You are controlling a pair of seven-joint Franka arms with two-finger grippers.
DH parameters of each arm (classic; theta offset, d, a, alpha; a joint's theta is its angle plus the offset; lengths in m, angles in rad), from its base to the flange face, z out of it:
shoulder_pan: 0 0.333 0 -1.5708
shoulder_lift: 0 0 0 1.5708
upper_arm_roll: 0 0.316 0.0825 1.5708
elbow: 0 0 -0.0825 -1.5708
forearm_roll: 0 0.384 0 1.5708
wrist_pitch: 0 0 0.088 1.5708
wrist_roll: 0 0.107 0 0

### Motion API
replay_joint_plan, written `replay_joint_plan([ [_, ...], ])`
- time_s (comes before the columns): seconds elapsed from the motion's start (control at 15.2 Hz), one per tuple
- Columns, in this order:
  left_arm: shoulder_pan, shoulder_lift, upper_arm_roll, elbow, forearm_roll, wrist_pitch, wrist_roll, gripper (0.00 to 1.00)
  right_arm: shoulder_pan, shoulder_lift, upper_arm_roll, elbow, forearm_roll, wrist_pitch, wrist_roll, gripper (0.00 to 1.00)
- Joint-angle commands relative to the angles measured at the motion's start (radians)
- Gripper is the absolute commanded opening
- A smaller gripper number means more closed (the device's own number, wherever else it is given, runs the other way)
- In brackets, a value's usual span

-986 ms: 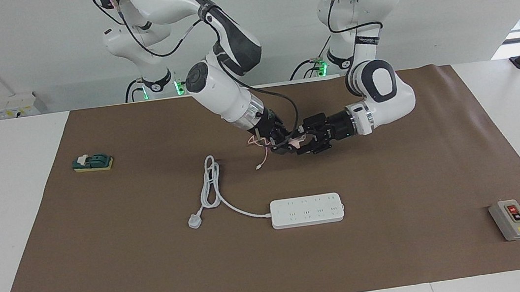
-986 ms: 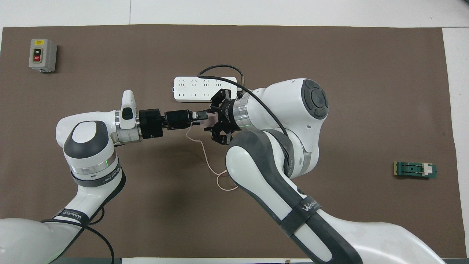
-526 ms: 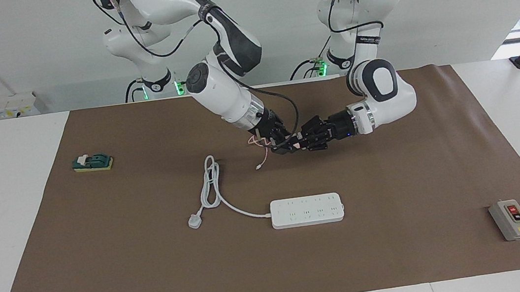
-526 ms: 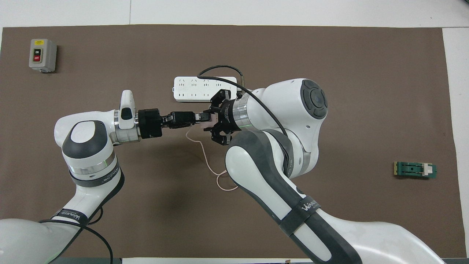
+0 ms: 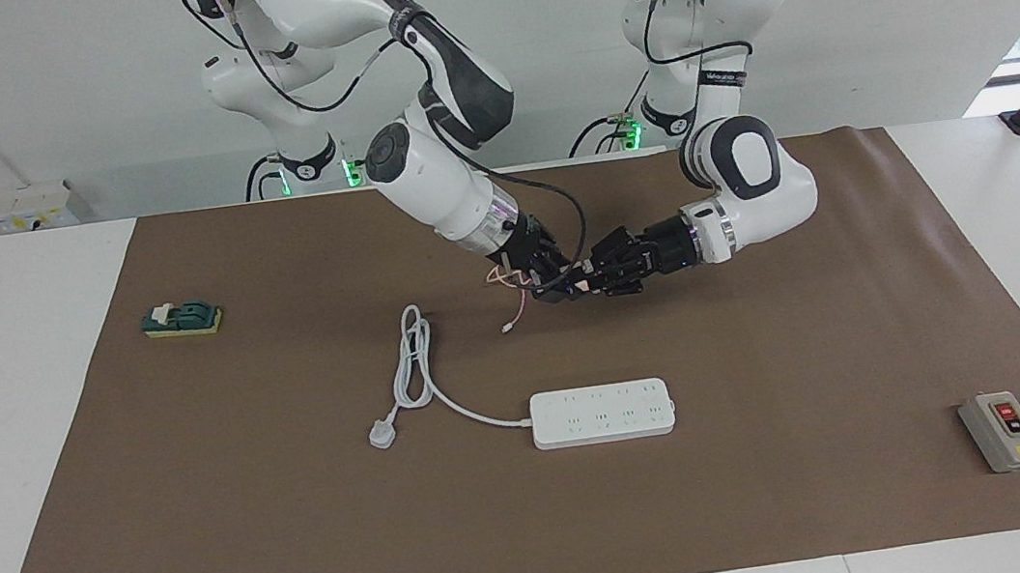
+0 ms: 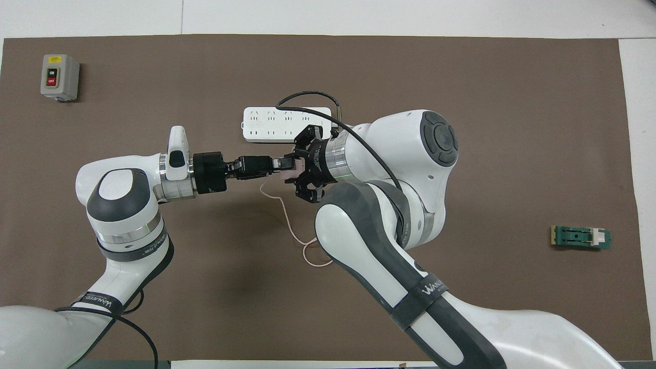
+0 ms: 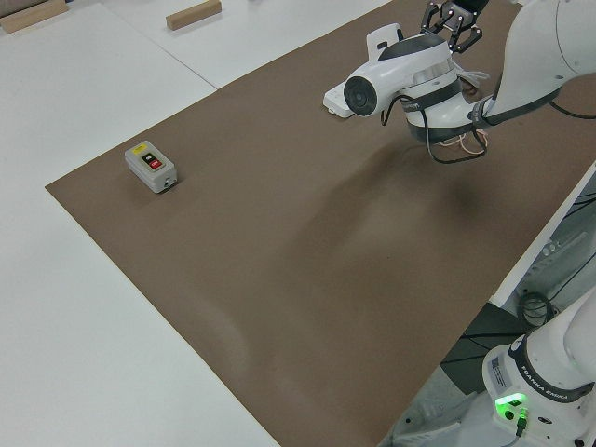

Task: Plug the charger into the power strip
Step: 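Carry the charger with the left gripper while the right gripper withdraws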

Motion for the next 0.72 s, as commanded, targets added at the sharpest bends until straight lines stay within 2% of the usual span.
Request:
replay_joint_plan([
  [0.0, 0.003, -0.026, 0.011, -0.018, 0.016, 0.0, -0.016, 0.0, 0.001, 0.009, -0.001, 0.016, -0.024, 0.01, 0.03, 1.0],
  [0.33, 0.024, -0.026, 0.012, -0.012, 0.043, 0.009, -0.017, 0.0, 0.001, 0.009, -0.002, 0.015, -0.027, 0.008, 0.028, 1.0],
  [0.46, 0.043, -0.027, 0.014, -0.002, 0.06, 0.015, -0.025, 0.0, 0.0, 0.009, -0.001, 0.007, -0.086, -0.001, 0.014, 1.0],
  [0.66, 0.104, -0.048, 0.014, 0.007, 0.184, 0.058, -0.092, 0.0, -0.009, -0.002, -0.001, 0.001, -0.172, -0.062, -0.029, 1.0],
])
